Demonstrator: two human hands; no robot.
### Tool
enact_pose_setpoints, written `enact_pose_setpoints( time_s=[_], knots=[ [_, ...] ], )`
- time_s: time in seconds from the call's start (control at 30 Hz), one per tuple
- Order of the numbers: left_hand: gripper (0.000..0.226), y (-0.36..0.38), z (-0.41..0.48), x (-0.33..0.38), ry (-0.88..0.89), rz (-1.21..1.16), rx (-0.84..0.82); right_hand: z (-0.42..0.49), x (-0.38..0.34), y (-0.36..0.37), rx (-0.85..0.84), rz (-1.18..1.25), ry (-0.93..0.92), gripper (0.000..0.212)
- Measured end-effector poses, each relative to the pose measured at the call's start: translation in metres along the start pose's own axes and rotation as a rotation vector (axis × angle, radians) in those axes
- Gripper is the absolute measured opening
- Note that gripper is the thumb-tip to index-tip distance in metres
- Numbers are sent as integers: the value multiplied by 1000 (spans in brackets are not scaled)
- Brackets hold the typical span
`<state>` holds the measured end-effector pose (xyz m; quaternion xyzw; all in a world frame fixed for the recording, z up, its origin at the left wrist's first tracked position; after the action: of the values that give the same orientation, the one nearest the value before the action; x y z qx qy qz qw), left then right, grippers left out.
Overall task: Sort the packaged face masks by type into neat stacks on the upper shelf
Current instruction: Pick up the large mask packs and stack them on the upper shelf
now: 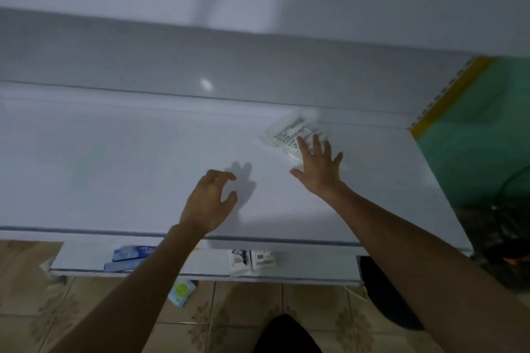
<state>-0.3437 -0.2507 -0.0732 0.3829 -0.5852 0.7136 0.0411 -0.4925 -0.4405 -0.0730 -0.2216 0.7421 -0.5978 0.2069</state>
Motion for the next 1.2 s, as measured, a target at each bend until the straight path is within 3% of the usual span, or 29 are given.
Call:
enact_pose_setpoints(
  time_s=[0.13,0.27,0.4,0.6,0.7,0.77,0.9,1.0,1.07,1.2],
  knots=[
    [39,16,-14,-6,-91,32,-57,8,-20,17,-105,-226,-40,68],
    [37,8,-30,-12,-161,67,-110,-8,-37,0,40,-504,-87,49],
    [37,-7,-40,-17,-191,97,-118,-19,-61,-12,38,-314,-368,38],
    [40,-17,-55,-19,-205,78,-170,-53,-118,-11,-50,51,-528,37],
    [45,-18,-62,-27,-209,91,-206,-60,-113,3,-213,43,-366,74],
    [47,-16,-68,-32,-200,82,-235,-69,-106,14,-324,6,-302,88],
    [46,-5,-80,-33,-202,-47,-192,-85,-119,23,-146,-218,-265,80],
    [48,5,-90,-34,-183,-78,-181,-87,-135,19,-164,-272,-279,66],
    [53,5,-90,-33,-192,-111,-180,-82,-138,4,-88,-138,-307,52],
    [78,-17,-64,-22,-372,-482,-7,-71,-136,-34,136,738,-211,36]
  ],
)
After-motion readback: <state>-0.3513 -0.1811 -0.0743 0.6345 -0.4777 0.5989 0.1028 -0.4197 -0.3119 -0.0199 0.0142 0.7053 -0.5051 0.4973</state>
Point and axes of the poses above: each hand's wrist, its own z-axis towards the middle knuckle, its own y-axis out of the palm, x = y × z, the point moved 3 cm from there along z, towards the middle knuckle, and after that the axes turned 2 degrees about -y, right-handed, at the moved point
